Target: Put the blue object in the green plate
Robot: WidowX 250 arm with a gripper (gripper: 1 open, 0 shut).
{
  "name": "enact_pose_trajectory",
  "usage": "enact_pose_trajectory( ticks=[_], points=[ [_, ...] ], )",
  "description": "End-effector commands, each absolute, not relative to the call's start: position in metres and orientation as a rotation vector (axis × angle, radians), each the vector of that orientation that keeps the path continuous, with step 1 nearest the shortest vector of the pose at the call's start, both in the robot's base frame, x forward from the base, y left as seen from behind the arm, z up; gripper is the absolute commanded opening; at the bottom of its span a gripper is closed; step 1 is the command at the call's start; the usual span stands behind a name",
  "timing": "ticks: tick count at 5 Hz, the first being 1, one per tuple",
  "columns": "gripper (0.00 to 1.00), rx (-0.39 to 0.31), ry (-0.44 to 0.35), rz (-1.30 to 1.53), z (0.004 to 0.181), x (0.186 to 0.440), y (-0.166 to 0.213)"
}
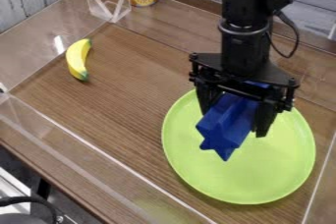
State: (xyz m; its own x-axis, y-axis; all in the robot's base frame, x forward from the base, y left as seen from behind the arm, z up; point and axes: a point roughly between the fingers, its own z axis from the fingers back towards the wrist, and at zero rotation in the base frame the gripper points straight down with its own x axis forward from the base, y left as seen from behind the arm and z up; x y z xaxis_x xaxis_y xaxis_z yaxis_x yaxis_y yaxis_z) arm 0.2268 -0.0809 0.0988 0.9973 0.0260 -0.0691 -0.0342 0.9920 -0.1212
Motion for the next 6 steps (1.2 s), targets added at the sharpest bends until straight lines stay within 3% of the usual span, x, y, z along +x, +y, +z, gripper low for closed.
enact_pose_trajectory(
  ticks=[1, 6],
  points=[
    [1.0, -0.15, -0.01, 0.029, 0.1181, 0.2361, -0.0818],
    [1.0, -0.185, -0.013, 0.02, 0.1192, 0.2391, -0.0831]
  ],
)
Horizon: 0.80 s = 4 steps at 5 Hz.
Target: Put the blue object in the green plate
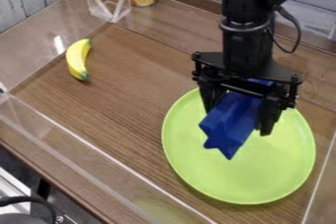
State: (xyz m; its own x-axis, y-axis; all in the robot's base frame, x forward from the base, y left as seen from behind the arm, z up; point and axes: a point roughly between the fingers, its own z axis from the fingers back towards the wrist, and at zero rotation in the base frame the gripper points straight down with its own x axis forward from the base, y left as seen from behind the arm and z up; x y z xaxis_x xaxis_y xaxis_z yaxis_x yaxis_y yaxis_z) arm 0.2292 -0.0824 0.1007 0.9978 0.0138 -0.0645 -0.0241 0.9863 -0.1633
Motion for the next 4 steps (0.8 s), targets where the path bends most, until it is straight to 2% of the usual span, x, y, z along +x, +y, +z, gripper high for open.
enact_pose_trajectory(
  ticks=[1, 4],
  points=[
    [1.0, -0.186, -0.009, 0.021, 0.116, 0.238, -0.085],
    [1.0, -0.186, 0.004, 0.027, 0.104, 0.235, -0.09]
  ],
)
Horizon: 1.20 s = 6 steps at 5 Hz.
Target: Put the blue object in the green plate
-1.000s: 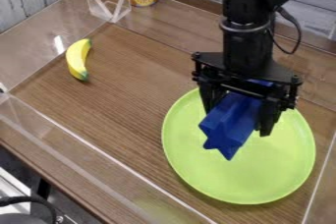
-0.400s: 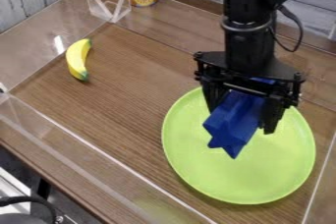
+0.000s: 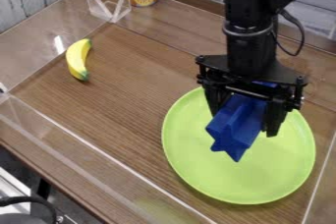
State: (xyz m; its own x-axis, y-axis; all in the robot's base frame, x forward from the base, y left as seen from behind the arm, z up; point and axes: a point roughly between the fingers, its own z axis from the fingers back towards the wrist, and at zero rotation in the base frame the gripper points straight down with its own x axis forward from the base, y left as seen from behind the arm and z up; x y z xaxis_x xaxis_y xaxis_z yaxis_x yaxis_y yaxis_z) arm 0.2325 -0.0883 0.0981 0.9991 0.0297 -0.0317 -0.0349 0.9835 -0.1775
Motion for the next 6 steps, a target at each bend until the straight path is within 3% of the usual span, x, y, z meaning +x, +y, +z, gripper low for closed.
enact_pose_trajectory(
  ticks=[1, 6],
  points=[
    [1.0, -0.186, 0.008, 0.031, 0.1003, 0.2349, -0.0916],
    [1.0, -0.182, 0.001, 0.034, 0.0924, 0.2384, -0.0987]
  ],
)
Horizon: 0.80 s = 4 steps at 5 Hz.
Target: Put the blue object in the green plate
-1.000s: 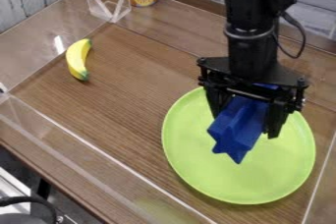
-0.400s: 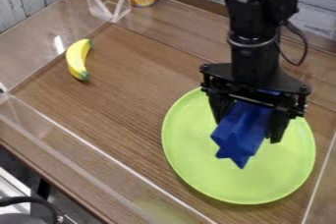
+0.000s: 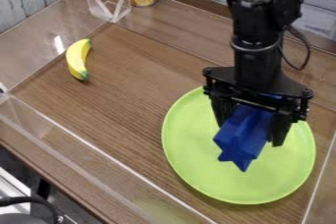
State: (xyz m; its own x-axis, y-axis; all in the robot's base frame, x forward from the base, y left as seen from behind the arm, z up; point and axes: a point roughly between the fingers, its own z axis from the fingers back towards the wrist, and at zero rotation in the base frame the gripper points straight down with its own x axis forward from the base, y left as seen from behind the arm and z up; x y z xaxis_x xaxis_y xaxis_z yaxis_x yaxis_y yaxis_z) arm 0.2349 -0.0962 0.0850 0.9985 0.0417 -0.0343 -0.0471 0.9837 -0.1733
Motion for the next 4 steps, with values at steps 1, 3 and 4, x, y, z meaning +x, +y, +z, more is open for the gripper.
enact_pose_trajectory(
  ticks=[1, 3, 4],
  points=[
    [1.0, -0.181, -0.004, 0.036, 0.0917, 0.2402, -0.099],
    [1.0, -0.177, -0.015, 0.037, 0.0902, 0.2437, -0.0991],
    [1.0, -0.175, -0.02, 0.038, 0.0898, 0.2454, -0.0991]
  ],
)
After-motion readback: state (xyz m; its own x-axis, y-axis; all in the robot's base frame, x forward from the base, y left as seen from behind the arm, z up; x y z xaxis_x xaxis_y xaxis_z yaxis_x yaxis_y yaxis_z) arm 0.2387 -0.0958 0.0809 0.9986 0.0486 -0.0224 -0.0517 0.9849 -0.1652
